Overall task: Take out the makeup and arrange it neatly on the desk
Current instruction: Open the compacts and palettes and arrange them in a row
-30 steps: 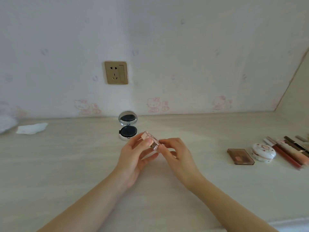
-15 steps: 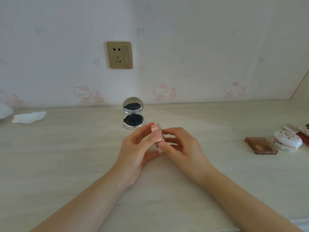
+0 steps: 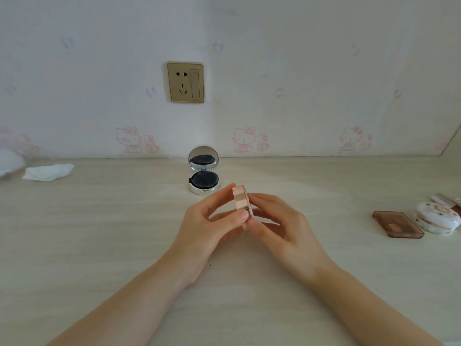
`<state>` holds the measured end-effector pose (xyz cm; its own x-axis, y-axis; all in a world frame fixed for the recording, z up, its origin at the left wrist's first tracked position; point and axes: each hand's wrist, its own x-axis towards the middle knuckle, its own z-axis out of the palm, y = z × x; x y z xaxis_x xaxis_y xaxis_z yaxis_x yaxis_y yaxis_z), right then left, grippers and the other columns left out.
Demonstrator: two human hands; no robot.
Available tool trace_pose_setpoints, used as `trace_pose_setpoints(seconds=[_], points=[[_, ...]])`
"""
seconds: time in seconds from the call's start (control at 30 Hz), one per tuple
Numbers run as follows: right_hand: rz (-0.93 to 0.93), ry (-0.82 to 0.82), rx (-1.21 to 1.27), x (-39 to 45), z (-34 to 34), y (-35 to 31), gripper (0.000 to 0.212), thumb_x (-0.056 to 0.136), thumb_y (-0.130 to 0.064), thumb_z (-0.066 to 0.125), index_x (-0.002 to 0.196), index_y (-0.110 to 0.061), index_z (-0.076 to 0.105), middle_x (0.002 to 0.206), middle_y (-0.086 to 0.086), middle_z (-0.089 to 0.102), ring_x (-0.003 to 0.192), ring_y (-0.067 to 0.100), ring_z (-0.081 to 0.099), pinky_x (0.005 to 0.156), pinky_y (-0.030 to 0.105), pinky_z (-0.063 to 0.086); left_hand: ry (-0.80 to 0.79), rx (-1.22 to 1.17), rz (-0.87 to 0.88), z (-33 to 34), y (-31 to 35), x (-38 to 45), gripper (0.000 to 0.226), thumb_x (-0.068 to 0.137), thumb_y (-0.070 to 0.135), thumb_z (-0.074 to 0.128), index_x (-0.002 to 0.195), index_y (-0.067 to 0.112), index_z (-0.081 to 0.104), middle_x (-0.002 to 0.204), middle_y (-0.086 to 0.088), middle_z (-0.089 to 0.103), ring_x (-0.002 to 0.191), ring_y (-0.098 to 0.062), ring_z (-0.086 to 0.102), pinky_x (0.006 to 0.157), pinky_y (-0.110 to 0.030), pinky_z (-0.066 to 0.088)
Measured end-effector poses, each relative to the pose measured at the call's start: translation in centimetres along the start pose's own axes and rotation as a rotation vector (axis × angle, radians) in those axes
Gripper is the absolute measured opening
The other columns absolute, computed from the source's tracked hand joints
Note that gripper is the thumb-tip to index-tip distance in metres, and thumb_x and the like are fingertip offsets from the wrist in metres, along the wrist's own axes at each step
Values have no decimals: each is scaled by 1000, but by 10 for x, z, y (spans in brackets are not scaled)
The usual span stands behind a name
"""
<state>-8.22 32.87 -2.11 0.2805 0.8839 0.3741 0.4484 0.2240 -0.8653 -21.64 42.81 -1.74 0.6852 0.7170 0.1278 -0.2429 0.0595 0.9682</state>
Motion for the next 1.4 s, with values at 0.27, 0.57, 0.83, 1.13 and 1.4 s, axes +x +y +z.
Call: trace_pose_setpoints(seconds=[0.27,0.57,0.83,1.13,1.4], points=[[40,15,46,2,1,0,37,86,-28,67,123,-29,61,115,-14,67,104,7,65,90,35,54,20,-58,-31,-6,0,3,56,58,17,81,112,18,69,116,-7,68,101,-31,68,76,-41,56],[-68,35,-33,2,-4,1,30,97,-23,52,123,-36,60,98,-21,68,94,-2,61,83,20,49,-38,-164,-55,-10,0,5,58,64,8,78,120,12,64,119,-15,65,97,-31,69,75,-41,56],[-91,136,-75,4,-1,3,25,94,-28,52,116,-32,63,108,-16,65,102,11,64,85,28,54,15,-12,-28,-6,-4,3,59,59,20,83,114,14,63,114,-9,69,103,-30,68,92,-44,53],[-8,205,-48,7,-3,6,19,95,-23,54,111,-29,64,104,-15,67,100,4,65,86,28,53,14,587,69,-4,-10,2,89,46,50,82,128,32,52,114,19,66,114,11,53,100,-17,39],[96,248,-24,13,-6,9,10,93,-27,57,94,-32,65,94,-14,69,90,1,66,73,19,51,-28,783,66,-8,-21,3,106,44,54,85,138,44,38,118,30,61,115,14,50,99,-16,38]])
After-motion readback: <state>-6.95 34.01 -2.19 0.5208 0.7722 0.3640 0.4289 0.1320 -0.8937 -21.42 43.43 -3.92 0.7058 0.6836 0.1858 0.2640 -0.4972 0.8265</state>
